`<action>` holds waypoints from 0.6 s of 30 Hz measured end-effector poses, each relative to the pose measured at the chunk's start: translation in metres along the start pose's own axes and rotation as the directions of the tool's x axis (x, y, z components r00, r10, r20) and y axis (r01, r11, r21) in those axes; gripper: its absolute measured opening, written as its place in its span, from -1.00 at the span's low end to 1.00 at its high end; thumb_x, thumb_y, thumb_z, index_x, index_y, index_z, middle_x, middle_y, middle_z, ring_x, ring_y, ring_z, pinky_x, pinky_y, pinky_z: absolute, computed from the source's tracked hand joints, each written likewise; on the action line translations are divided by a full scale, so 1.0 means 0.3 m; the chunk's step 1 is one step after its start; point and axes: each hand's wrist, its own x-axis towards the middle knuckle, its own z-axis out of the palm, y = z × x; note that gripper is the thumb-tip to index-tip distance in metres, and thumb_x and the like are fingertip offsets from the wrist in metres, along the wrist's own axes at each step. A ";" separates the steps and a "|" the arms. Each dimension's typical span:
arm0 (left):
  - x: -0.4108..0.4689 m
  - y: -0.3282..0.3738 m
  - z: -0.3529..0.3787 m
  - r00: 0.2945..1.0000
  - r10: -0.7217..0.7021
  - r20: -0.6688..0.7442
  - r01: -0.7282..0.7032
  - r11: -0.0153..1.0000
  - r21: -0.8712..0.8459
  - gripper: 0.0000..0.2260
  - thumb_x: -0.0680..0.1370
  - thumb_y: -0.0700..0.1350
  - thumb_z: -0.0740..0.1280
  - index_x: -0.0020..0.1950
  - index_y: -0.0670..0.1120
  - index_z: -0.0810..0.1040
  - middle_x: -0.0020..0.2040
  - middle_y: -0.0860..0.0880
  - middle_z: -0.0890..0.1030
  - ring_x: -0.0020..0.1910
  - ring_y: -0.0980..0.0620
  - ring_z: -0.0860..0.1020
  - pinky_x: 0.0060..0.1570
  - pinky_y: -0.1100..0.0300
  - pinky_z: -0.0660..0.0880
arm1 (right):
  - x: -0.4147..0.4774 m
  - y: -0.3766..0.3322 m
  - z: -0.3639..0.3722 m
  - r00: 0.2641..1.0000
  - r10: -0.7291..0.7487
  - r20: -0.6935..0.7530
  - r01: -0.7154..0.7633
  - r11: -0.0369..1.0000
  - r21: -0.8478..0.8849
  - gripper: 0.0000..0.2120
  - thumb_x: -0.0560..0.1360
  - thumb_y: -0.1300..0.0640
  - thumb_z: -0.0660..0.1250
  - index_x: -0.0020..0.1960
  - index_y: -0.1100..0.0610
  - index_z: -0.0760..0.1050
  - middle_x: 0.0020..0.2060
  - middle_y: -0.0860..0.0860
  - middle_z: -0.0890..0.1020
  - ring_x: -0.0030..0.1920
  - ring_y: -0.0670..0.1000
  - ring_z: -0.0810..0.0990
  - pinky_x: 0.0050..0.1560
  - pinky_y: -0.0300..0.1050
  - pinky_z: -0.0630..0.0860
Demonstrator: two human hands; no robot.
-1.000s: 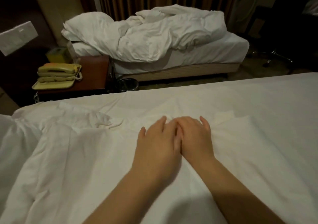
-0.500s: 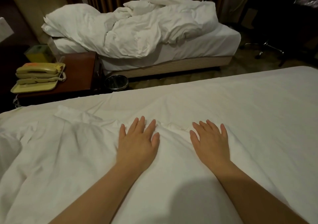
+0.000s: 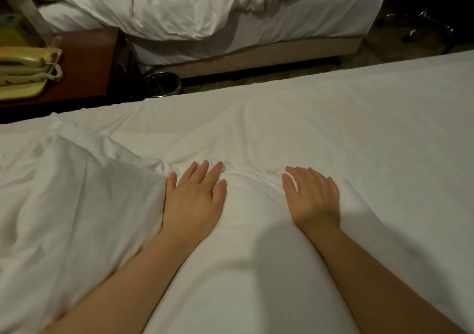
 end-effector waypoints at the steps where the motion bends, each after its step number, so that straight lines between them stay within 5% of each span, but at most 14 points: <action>1: 0.004 0.002 -0.004 1.000 0.003 -0.005 -0.003 1.000 0.002 -0.32 0.43 0.21 -0.35 0.53 0.18 0.10 0.53 0.11 0.17 0.53 0.09 0.06 0.46 -0.06 -0.06 | 0.009 -0.001 -0.009 0.998 0.026 0.061 -0.026 1.000 0.006 -0.37 0.56 -0.23 -0.18 0.17 -0.01 0.60 0.12 -0.04 0.64 0.19 0.07 0.55 0.30 0.06 0.33; 7: -0.062 0.023 -0.103 0.996 0.031 -0.083 -0.040 0.994 -0.099 -0.57 0.65 0.05 -0.04 0.53 0.11 0.14 0.55 0.00 0.13 0.53 0.04 0.04 0.47 -0.06 -0.10 | -0.035 -0.029 -0.100 0.999 -0.030 0.011 0.031 0.998 -0.047 -0.50 0.54 -0.06 -0.04 0.24 0.07 0.55 0.20 0.02 0.60 0.26 0.07 0.49 0.42 0.07 0.17; 11: -0.263 -0.017 -0.236 0.970 0.038 -0.238 -0.058 0.995 -0.076 -0.50 0.59 0.07 -0.11 0.54 0.08 0.11 0.56 -0.05 0.07 0.54 -0.02 0.00 0.47 -0.04 -0.08 | -0.143 -0.097 -0.221 0.977 -0.211 -0.026 0.207 0.971 -0.118 -0.64 0.48 0.16 0.11 0.10 0.20 0.62 0.08 0.13 0.65 0.15 0.15 0.59 0.35 0.19 0.27; 13: -0.371 -0.063 -0.298 0.968 0.001 -0.251 -0.006 1.000 -0.023 -0.42 0.53 0.11 -0.19 0.54 0.06 0.12 0.56 -0.08 0.09 0.54 -0.05 0.03 0.46 -0.09 -0.05 | -0.182 -0.150 -0.307 0.972 -0.226 0.069 0.234 0.964 -0.128 -0.71 0.51 0.27 0.19 0.16 0.22 0.58 0.14 0.17 0.62 0.19 0.17 0.56 0.36 0.17 0.26; 18: -0.576 -0.255 -0.464 0.967 -0.177 -0.182 0.197 0.976 0.093 -0.53 0.64 0.09 -0.09 0.55 0.08 0.01 0.58 -0.04 -0.06 0.55 -0.04 -0.10 0.46 -0.10 -0.16 | -0.275 -0.478 -0.514 0.912 -0.168 0.375 0.137 0.985 0.107 -0.55 0.65 -0.07 -0.04 0.50 0.04 0.22 0.44 0.06 0.34 0.41 0.10 0.32 0.41 0.00 0.20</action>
